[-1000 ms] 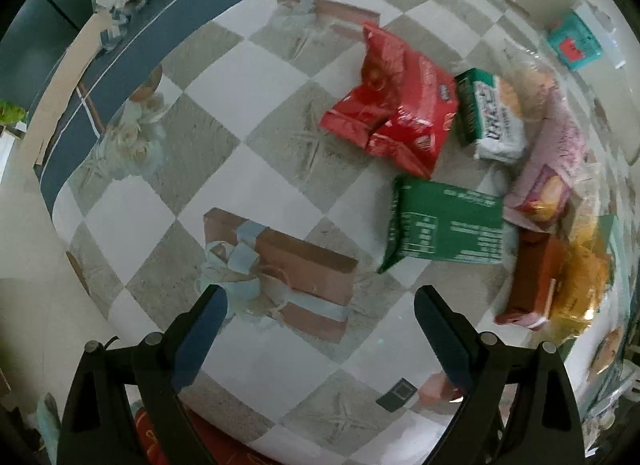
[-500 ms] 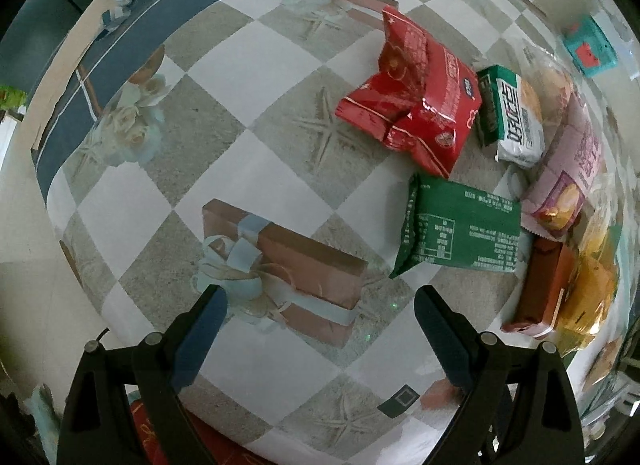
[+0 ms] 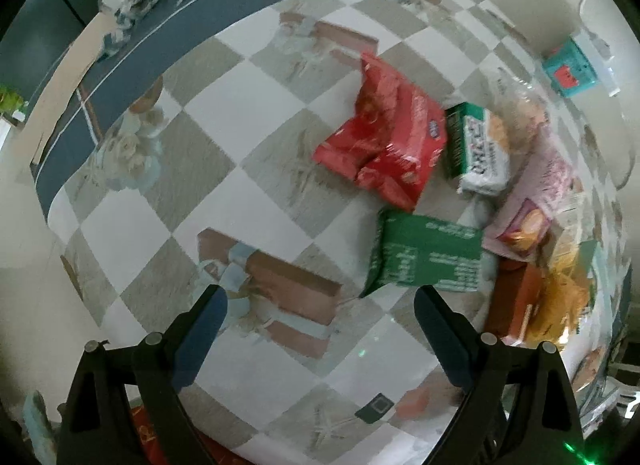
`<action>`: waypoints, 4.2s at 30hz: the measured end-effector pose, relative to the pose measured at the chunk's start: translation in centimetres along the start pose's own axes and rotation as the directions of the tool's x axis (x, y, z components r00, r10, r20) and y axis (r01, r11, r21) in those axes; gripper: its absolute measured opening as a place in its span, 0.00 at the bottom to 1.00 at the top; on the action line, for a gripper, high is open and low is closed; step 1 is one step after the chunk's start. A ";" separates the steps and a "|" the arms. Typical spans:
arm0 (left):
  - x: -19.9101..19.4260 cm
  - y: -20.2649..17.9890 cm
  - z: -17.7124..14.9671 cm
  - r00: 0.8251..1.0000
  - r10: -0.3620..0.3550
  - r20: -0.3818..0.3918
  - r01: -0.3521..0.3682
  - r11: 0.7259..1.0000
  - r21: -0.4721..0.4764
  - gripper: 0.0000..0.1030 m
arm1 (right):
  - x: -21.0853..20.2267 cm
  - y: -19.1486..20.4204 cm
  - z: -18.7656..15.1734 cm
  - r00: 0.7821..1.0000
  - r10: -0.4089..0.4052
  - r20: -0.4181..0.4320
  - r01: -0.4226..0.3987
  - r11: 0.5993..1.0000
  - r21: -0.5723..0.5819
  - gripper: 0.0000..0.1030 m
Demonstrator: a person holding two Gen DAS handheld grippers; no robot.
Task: Organize snacks
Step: 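Grasp the green packet with the left gripper while the right grasps the red candy, then carry the green packet and red candy over the white tray, then open both grippers to release the items into the tray, then move both grippers back to the snack pile and grasp the orange bag with the right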
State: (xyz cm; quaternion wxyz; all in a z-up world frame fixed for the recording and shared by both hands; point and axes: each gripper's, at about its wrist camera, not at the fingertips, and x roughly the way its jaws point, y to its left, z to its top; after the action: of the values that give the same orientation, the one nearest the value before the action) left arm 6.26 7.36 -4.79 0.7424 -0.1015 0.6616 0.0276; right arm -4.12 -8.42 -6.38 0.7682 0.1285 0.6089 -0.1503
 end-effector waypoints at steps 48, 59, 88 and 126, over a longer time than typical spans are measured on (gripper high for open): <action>-4.9 -4.3 -0.4 0.989 -0.013 0.145 -0.012 0.986 0.168 0.67 | -3.2 -6.8 2.2 0.980 0.178 0.085 -0.188 0.975 0.117 0.21; -6.0 -6.4 -1.6 0.977 -0.043 0.210 -0.002 0.978 0.208 0.67 | -6.0 -10.0 1.8 0.981 0.104 0.166 -0.140 0.965 0.222 0.21; -5.6 -23.2 -17.2 0.952 -0.295 0.081 0.146 0.672 0.726 0.68 | -4.2 -30.0 -2.7 0.982 -0.071 0.175 -0.070 0.724 0.686 0.21; -5.4 -2.9 0.4 0.973 0.050 0.224 -0.045 0.999 -0.024 0.94 | -4.7 -16.0 1.2 0.968 -0.100 0.230 -0.005 0.909 0.416 1.00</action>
State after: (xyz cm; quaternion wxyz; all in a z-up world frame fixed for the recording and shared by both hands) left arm 6.49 5.05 0.87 0.8104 -0.0891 0.5756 0.0630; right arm -10.24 -23.33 -1.78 0.7891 0.2536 0.4662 -0.3093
